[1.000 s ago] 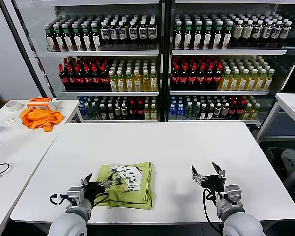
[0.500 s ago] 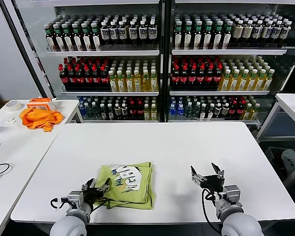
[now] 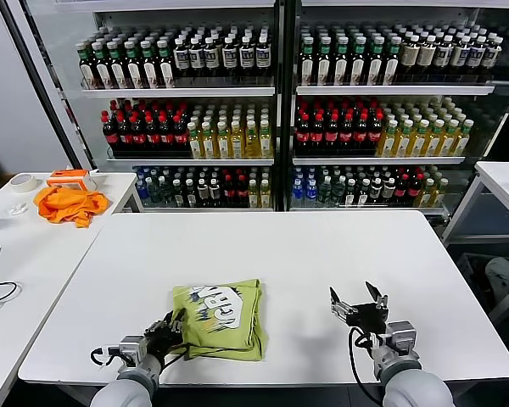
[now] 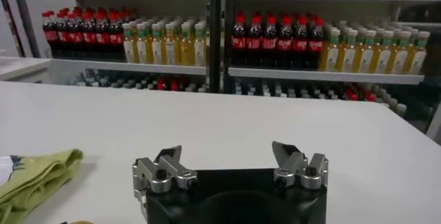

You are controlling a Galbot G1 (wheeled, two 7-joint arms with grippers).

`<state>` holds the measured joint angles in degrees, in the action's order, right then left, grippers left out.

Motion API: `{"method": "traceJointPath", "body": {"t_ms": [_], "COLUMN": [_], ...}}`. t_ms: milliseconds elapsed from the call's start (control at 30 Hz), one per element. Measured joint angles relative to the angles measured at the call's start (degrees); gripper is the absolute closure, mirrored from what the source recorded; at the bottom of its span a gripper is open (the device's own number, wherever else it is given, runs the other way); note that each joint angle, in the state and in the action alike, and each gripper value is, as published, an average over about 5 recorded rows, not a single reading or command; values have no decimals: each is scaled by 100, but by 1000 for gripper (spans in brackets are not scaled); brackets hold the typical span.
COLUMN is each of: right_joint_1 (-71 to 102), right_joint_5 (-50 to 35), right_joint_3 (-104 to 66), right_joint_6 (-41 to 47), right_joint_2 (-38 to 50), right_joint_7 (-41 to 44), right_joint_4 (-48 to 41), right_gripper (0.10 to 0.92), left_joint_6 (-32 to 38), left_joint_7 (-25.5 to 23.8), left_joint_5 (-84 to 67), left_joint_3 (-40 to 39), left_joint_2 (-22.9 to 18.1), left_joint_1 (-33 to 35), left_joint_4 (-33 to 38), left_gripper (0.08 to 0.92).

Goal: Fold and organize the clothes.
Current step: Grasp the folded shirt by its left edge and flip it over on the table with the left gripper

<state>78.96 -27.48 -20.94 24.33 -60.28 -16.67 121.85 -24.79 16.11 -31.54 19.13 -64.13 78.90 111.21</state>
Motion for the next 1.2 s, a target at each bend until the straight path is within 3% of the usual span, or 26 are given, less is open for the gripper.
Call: {"method": "traceJointPath", "body": {"t_ms": [167,433,833,1000,1200], "right_joint_1": [17,63,-21,-66,-51], "right_joint_5": [5,7,-26,-43,-37], "right_joint_3": [-10,-31,-15,-34,-92], "right_joint_6": [0,-21,-34,-24,2], "right_joint_2": [3,-5,21,63,85], "right_joint_7": [-2,2,21,22,18], "right_joint_4": [20,44,1,-11,-7], "right_gripper": [203,203,203,203,203], "left_joint_6": [-1,-198,-539,-568,-499], "left_joint_7": [-52,-231,-745,-849,-1018], "left_joint_5": [28,-70,71,40,280], "left_joint_3": [134,881,2745,2602,1416], "left_joint_2": [74,456,1063,930,423], "left_joint_1": [30,178,436,367,182], "left_joint_4": [227,700,609,1041,1358], "left_gripper": [899,901,901,901,901]}}
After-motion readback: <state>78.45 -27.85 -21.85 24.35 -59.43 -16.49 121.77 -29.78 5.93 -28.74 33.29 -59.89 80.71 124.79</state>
